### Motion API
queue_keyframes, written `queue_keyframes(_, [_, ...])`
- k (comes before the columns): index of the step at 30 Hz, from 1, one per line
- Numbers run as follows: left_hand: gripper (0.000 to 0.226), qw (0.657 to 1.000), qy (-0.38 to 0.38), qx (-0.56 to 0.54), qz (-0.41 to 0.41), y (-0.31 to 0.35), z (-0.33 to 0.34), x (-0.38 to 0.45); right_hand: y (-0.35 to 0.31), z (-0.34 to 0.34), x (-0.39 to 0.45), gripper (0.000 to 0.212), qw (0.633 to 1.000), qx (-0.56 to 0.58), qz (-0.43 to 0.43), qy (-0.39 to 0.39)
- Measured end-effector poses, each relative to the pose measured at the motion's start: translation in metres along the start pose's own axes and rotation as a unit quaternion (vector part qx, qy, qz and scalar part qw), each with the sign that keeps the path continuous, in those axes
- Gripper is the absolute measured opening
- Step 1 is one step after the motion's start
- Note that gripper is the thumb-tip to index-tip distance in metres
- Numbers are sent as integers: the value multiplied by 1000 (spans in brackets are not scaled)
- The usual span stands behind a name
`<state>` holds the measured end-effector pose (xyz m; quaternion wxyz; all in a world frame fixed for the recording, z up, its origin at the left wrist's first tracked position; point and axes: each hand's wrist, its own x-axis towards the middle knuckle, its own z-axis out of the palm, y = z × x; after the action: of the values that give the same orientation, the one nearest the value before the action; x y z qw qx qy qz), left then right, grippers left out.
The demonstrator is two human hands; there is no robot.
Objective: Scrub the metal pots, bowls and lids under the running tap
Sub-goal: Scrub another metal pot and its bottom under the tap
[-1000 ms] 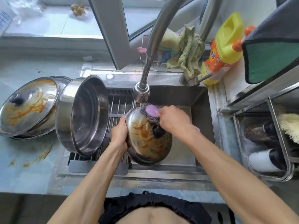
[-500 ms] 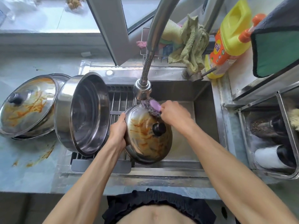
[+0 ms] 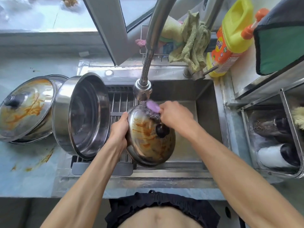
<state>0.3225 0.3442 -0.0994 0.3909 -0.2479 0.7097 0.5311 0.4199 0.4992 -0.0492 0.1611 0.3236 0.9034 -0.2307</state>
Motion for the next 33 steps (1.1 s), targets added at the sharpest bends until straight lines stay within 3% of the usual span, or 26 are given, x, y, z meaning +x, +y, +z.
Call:
queue_keyframes(3, [35,1000,-2,-9,-10,-5,2,-2,3,-3,-1,26,999,-41,19,22])
queue_keyframes(7, [38,999,12,-33,-15,-9,7,-3,-25,9,-28,29,993,-66,-97,11])
queue_keyframes(11, [37,999,13,-37,-13,-13,7,-5,1,1,-11,32,998,-59,3,27])
queue_keyframes(15, [27,998,13,-60,-6,-1,18,-6,-24,11,-40,34,990,-85,-102,38])
queue_keyframes(20, [39,999,6,-51,9,4,28,-5,11,-5,-13,32,998,-42,17,45])
queue_keyframes(24, [38,998,12,-54,26,11,32,-4,-9,7,-36,30,996,-38,-71,29])
queue_keyframes(28, [41,999,8,-34,23,5,23,-3,12,2,-14,28,999,-12,12,40])
queue_keyframes(33, [33,999,-1,-27,28,5,10,-2,3,7,-17,24,999,4,-41,29])
